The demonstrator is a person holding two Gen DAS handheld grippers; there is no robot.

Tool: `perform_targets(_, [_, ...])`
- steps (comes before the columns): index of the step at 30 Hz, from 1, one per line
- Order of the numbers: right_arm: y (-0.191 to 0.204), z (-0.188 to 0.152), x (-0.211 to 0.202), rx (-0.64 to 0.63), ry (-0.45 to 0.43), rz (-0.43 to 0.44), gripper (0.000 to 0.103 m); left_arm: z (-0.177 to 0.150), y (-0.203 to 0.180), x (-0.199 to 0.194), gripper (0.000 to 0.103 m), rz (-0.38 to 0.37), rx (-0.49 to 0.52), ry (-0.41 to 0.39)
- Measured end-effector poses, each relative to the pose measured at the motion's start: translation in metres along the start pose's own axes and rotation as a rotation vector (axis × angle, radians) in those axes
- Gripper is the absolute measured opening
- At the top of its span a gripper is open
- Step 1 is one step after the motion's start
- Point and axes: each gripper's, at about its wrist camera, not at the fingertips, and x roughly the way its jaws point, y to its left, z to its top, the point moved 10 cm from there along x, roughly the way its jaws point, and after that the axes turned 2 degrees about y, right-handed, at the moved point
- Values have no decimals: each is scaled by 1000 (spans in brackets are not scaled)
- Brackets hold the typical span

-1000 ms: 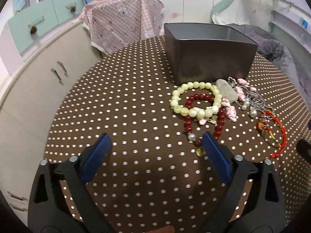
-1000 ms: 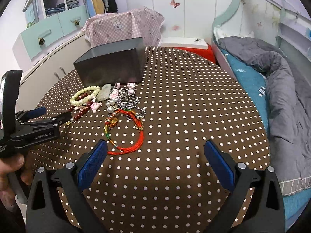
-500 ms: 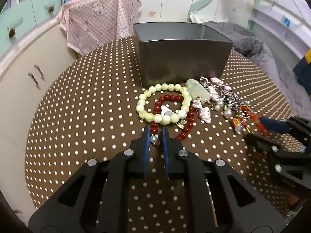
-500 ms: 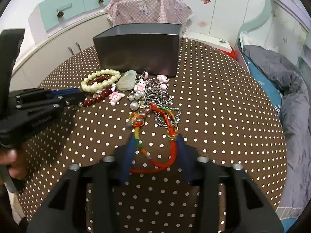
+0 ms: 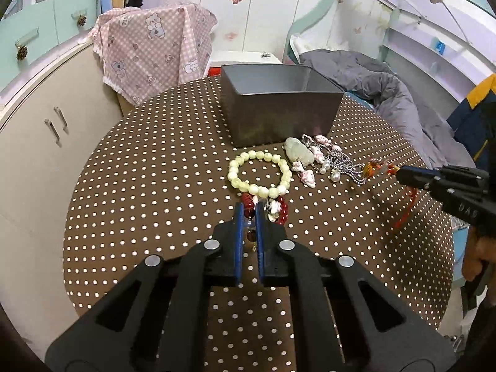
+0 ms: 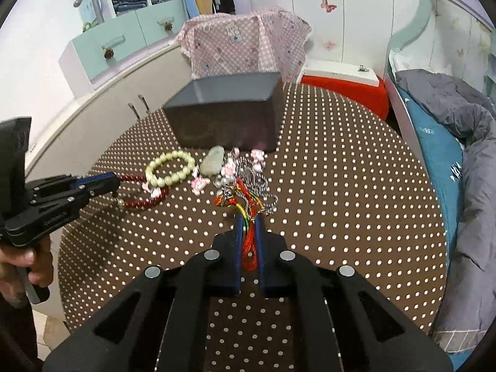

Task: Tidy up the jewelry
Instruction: 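Lift both bracelets into the grey box and open both tools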

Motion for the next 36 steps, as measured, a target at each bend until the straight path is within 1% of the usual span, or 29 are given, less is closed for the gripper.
perform_targets(2, [2,7,-4,0,-15,15,6,1,-2,-5,7,-13,-7,-10])
perform_targets(4, [7,12,-11,-12,-33,12,6,5,-5,-13,7,-13,3,-28])
perform_targets(12, [20,44,-41,-37,-118,60,6,41,-11,-62,7,-57,19,-148])
perform_targets(15, [25,65,-54,-55,-160,82,6,59,-11,-77,7,-66,30,-194])
perform_targets(19, [32,101,-69,-95,-221,88,6,93,-15,-93,7,-82,45,-268])
perform_targets(22, [31,131,-76,-106,-255,114,6,121,-20,-99,8,-88,65,-313])
perform_targets(25, [30,153,-70,-99,-258,153,6,149,-24,-92,8,-118,61,-329])
perform_targets(26, [29,161,-65,-96,-253,159,6,160,-25,-85,8,-120,62,-327])
perform_targets(28, [29,173,-53,-96,-239,170,6,172,-26,-73,8,-110,70,-318])
perform_targets(30, [29,179,-41,-91,-220,187,6,184,-28,-52,8,-114,65,-286])
perform_targets(32, [26,185,-20,-83,-177,187,7,191,-24,-34,8,-98,53,-261])
perform_targets(34, [20,188,-1,-52,-136,190,12,194,-19,-14,9,-80,34,-215])
perform_targets(35, [13,188,11,-28,-111,178,16,194,-17,-8,12,-74,25,-197])
perform_targets(36, [10,188,17,-13,-101,170,28,193,-11,4,43,-51,3,-166])
